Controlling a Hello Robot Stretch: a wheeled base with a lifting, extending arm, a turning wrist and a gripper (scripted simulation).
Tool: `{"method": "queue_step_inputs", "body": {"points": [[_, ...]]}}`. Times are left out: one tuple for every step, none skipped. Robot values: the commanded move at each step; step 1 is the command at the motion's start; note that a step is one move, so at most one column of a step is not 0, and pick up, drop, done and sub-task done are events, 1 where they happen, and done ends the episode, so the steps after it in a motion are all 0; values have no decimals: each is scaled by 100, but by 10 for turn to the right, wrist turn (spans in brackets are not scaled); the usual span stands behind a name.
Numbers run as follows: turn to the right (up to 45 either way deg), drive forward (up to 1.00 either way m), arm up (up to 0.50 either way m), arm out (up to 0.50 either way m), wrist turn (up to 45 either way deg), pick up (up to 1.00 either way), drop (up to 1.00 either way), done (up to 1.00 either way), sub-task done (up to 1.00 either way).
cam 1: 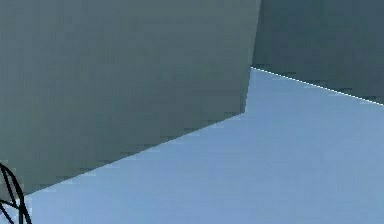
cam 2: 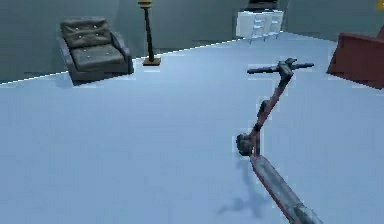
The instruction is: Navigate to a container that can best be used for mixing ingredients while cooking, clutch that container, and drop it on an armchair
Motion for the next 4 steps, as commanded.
{"method": "queue_step_inputs", "body": {"points": [[-450,0,0,0,0,0,0,0,0],[-450,0,0,0,0,0,0,0,0],[-450,0,0,0,0,0,0,0,0],[-240,0,0,0,0,0,0,0,0]]}}
